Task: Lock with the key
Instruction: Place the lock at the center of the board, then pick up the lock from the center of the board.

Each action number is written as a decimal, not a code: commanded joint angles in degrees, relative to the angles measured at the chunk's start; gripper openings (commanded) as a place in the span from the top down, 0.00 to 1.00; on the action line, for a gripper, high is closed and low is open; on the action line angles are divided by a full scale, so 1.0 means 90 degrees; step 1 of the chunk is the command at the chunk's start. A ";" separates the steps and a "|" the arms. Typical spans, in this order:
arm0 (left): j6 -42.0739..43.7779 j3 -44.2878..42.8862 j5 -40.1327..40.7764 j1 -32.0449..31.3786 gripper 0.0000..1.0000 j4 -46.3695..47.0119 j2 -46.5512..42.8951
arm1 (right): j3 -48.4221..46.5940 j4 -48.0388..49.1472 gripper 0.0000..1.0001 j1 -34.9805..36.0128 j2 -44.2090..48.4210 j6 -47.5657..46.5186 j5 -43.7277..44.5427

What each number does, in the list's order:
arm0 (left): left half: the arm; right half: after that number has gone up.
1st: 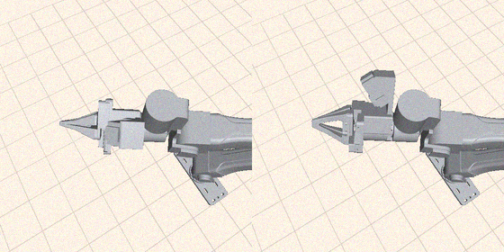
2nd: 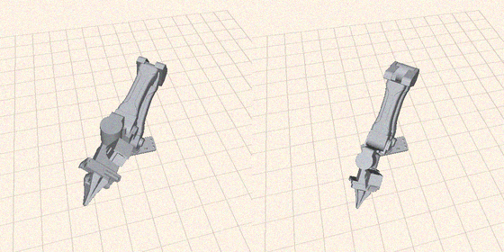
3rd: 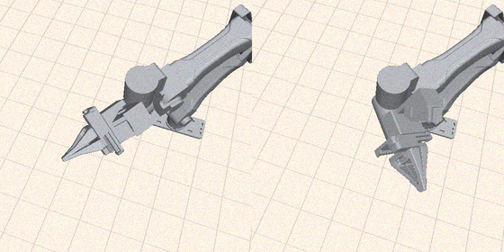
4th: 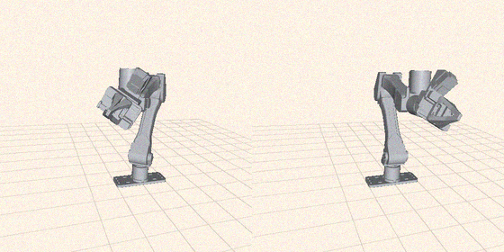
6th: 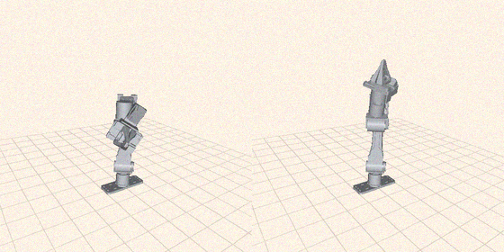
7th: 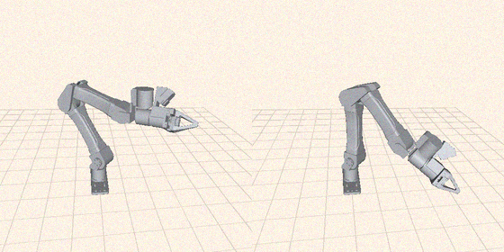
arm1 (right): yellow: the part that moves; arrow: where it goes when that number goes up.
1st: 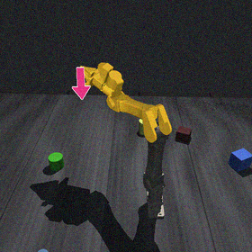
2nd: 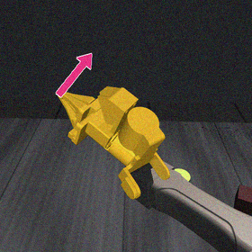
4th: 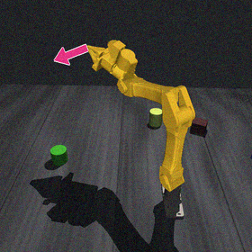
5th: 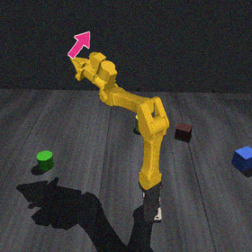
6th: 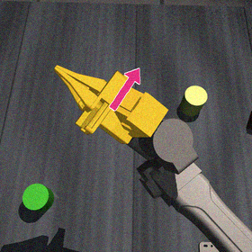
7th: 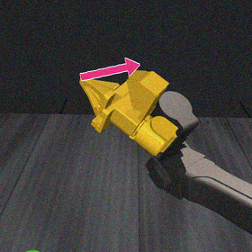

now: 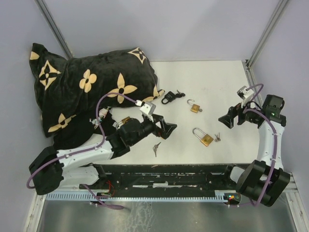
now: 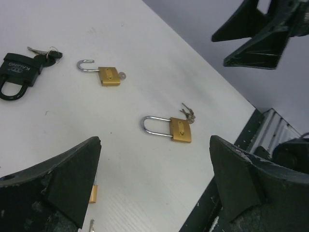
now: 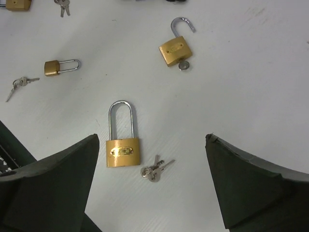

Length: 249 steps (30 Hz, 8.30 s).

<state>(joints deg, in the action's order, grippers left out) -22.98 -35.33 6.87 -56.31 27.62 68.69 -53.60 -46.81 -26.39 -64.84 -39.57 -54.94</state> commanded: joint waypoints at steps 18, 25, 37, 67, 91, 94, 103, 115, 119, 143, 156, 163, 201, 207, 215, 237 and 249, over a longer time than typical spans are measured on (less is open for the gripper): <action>-0.0592 0.1865 0.1014 0.0080 0.01 -0.0812 -0.3244 | -0.1199 -0.0838 0.04 0.1347 -0.1871 -0.2172 0.0410; -0.0630 0.1882 0.1157 0.0135 0.01 -0.0784 -0.3053 | -0.1750 -0.0087 0.04 0.1935 -0.2328 -0.1379 0.1570; -0.1211 0.2321 0.1186 0.0152 0.01 -0.0590 -0.3220 | -0.3702 -0.0325 0.05 0.3226 -0.4427 0.0171 0.3198; -0.2202 0.3026 0.1520 0.0152 0.01 -0.0871 -0.4584 | -0.6011 -0.1423 0.31 0.3968 -0.7249 0.0608 0.4080; -0.2280 0.3059 0.1461 0.0145 0.01 -0.0716 -0.4400 | -0.3906 0.0160 0.78 0.4446 -0.5848 0.0541 0.4551; -0.2297 0.3066 0.1448 0.0153 0.01 -0.0645 -0.4314 | -0.3594 0.0398 0.86 0.4493 -0.5470 0.0550 0.4481; -0.2329 0.3092 0.1399 0.0151 0.01 -0.0463 -0.4068 | -0.2698 0.0960 0.98 0.4725 -0.4588 0.0447 0.4477; -0.2424 0.3086 0.1326 0.0145 0.02 -0.0201 -0.3709 | -0.1661 0.1626 0.98 0.5339 -0.3715 0.0285 0.4902; -0.2446 0.3108 0.1309 0.0147 0.02 -0.0197 -0.3710 | -0.1694 0.1594 0.98 0.5365 -0.3773 0.0324 0.4868; 0.0422 0.1692 -0.1762 0.1277 0.01 0.3496 0.0815 | -0.1524 0.1489 0.97 0.5407 -0.3625 0.0043 0.4241; -0.2645 0.0414 -0.3897 0.2566 0.12 0.5598 0.3857 | -0.1469 0.1432 0.97 0.5418 -0.3558 -0.0144 0.3995; -0.3332 -0.0724 -0.4070 0.2575 0.19 0.5433 0.5135 | -0.1448 0.1431 0.97 0.5422 -0.3553 -0.0144 0.3975; -0.4606 -0.2411 -0.4998 0.2448 0.97 0.5882 0.6516 | -0.1707 0.1111 0.65 0.5072 -0.2800 0.0127 0.3434; -0.4730 -0.2112 -0.4889 0.2434 0.97 0.5974 0.5747 | -0.1608 0.0838 0.44 0.4328 -0.1951 0.0229 0.1585; -0.4544 -0.1253 -0.4517 0.2265 0.97 0.5612 0.4284 | -0.1012 0.1377 0.26 0.4026 -0.0755 0.0456 0.0021; -0.3724 0.0130 -0.3303 0.1875 0.97 0.3686 0.0914 | -0.0740 0.1647 0.01 0.3655 -0.0124 0.1229 -0.1471; -0.4117 0.0182 -0.2781 0.1383 0.97 0.4049 0.0571 | -0.0835 0.1405 0.01 0.3802 -0.0015 0.1075 -0.2355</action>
<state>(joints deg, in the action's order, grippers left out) -57.91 -32.62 -21.80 -42.48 57.43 76.99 -60.20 -33.08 6.79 -66.70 -27.62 -71.13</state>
